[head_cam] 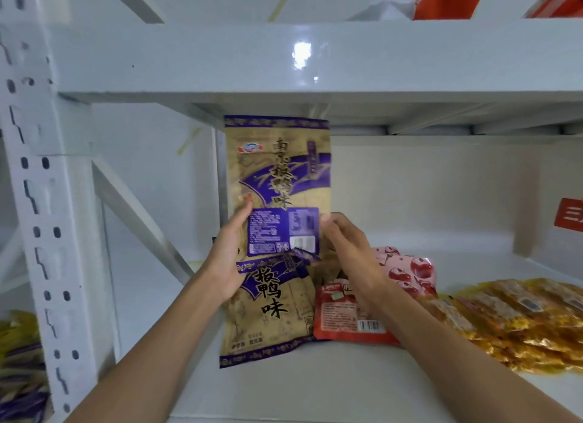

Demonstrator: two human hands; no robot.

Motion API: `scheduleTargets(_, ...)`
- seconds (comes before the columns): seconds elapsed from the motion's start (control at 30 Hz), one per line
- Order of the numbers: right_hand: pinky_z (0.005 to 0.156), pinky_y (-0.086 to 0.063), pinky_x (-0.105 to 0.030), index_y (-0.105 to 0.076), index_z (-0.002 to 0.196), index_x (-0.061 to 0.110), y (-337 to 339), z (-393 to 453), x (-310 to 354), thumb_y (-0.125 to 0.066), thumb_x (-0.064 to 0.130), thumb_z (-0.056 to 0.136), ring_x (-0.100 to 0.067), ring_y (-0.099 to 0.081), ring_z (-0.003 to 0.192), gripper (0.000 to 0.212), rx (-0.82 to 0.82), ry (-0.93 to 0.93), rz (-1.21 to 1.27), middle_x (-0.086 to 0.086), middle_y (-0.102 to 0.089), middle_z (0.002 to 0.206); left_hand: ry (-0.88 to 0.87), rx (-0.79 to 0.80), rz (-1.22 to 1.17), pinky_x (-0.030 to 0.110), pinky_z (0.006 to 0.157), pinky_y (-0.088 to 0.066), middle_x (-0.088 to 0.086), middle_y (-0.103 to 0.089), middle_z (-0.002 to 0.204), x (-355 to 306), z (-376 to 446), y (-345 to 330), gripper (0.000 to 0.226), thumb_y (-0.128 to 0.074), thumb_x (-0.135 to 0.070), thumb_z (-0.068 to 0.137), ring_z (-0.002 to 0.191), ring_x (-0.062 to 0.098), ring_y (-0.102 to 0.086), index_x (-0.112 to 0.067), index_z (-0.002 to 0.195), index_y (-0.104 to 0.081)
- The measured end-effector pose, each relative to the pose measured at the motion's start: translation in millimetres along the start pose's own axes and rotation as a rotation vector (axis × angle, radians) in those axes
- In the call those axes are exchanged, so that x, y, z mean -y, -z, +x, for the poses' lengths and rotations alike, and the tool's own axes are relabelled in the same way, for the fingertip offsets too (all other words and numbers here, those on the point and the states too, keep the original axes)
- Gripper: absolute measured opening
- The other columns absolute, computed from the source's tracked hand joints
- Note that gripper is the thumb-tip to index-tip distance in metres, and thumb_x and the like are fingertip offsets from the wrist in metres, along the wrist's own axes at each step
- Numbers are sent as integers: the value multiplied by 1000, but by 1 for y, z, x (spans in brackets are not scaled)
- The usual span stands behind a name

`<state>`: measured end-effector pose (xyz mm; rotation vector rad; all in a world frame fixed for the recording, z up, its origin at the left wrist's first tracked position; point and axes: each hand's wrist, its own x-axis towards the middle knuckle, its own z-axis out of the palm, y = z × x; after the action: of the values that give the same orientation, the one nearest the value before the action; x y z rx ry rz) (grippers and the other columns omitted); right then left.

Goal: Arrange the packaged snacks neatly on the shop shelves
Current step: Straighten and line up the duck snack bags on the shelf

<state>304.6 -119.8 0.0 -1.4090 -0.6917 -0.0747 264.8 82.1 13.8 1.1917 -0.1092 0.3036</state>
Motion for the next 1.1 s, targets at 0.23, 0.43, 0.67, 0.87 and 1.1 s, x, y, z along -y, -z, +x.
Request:
scheduleTargets(0.23, 100, -59, -51, -65, 131, 22, -4, -4, -7, -74, 41, 92, -23, -75, 110, 44, -16, -37, 71, -1, -78, 119, -25, 69, 191, 57, 109, -50, 10, -76, 124, 9, -5, -11, 52, -62, -54, 96, 114, 32, -73, -21, 137, -62)
scheduleTargets(0.43, 91, -62, -42, -66, 129, 18, -1, -3, -6, -73, 34, 92, -25, -76, 108, 41, -25, -51, 150, -4, -79, 116, -20, 48, 294, 56, 107, -52, 13, -77, 118, 7, -5, -9, 50, -62, -49, 97, 110, 33, -74, -12, 130, -66)
scheduleTargets(0.67, 94, -60, -44, -64, 129, 17, 2, -3, -4, -76, 38, 87, -25, -77, 106, 49, -27, -65, 161, -5, -79, 115, -20, 112, 254, 42, 92, -59, 13, -77, 118, 5, -9, -9, 46, -70, -37, 87, 103, 27, -76, -11, 125, -65)
scheduleTargets(0.87, 93, -60, -41, -62, 131, 16, 1, -3, -3, -75, 39, 88, -24, -76, 107, 50, -9, -65, 160, -5, -78, 117, -50, 79, 247, 38, 81, -63, 12, -79, 111, 6, -11, -13, 49, -76, -39, 76, 92, 24, -78, -14, 118, -66)
scheduleTargets(1.1, 63, -62, -31, -41, 104, 19, -6, -9, 1, -84, 34, 83, -13, -74, 94, 51, -265, 95, -37, -8, -62, 104, -135, 80, 290, 34, 82, -64, 11, -79, 112, 6, -18, -12, 38, -74, -37, 83, 97, 24, -78, -17, 115, -71)
